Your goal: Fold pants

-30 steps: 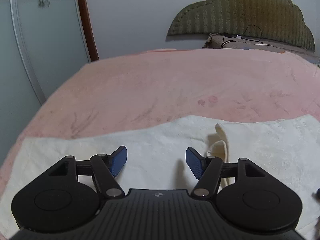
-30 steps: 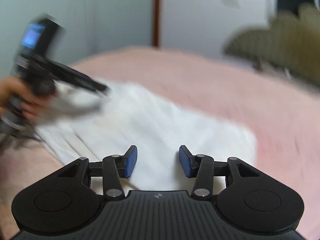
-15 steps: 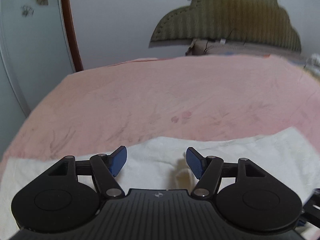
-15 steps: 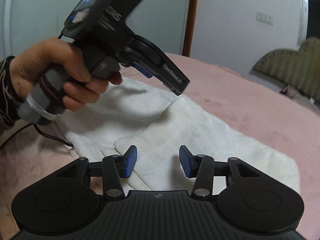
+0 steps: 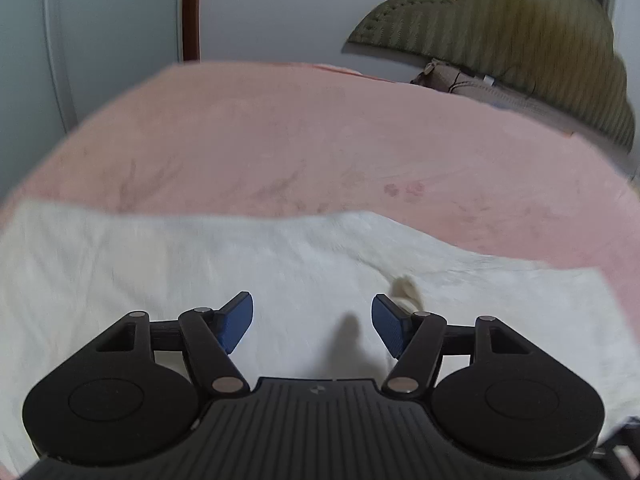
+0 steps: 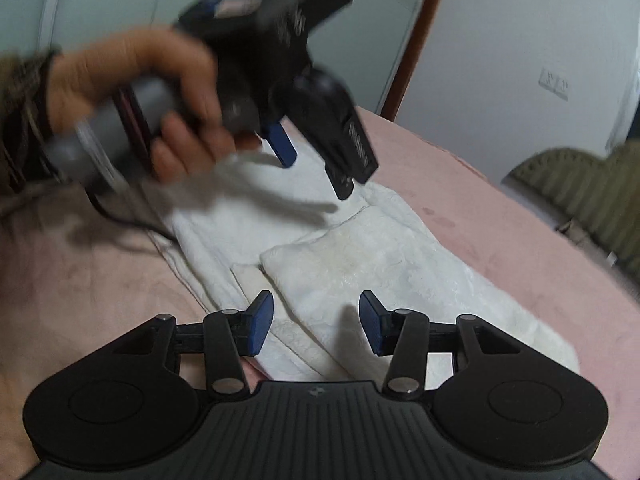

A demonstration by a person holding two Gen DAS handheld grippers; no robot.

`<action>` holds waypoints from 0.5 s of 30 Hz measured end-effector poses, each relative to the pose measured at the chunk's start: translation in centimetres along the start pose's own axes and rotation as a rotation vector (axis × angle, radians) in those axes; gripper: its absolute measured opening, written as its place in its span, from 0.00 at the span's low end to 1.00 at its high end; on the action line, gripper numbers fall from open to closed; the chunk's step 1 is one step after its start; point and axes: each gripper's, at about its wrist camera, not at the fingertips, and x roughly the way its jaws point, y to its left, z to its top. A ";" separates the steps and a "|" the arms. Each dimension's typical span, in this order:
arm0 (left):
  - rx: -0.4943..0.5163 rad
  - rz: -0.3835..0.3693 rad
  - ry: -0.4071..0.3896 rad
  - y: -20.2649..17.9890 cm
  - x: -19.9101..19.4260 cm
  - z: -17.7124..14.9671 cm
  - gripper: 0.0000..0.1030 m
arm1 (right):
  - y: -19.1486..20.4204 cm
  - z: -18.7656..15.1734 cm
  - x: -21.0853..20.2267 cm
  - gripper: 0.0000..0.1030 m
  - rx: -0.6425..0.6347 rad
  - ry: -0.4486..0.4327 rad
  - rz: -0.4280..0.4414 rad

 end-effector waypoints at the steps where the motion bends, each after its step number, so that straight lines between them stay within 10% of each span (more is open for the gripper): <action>1: -0.050 -0.052 0.020 0.6 -0.6 -0.2 0.68 | 0.5 0.0 0.1 0.45 -0.030 -0.003 -0.019; 4: -0.158 -0.182 0.076 1.9 -1.5 -1.2 0.67 | 1.5 0.3 0.3 0.44 -0.095 -0.018 -0.069; 7: -0.220 -0.286 0.119 2.4 -2.1 -2.5 0.67 | 2.1 0.4 -0.3 0.16 -0.121 -0.034 -0.065; 15: -0.369 -0.488 0.259 2.7 -1.4 -4.6 0.67 | -0.9 0.7 -1.2 0.10 0.098 -0.076 -0.024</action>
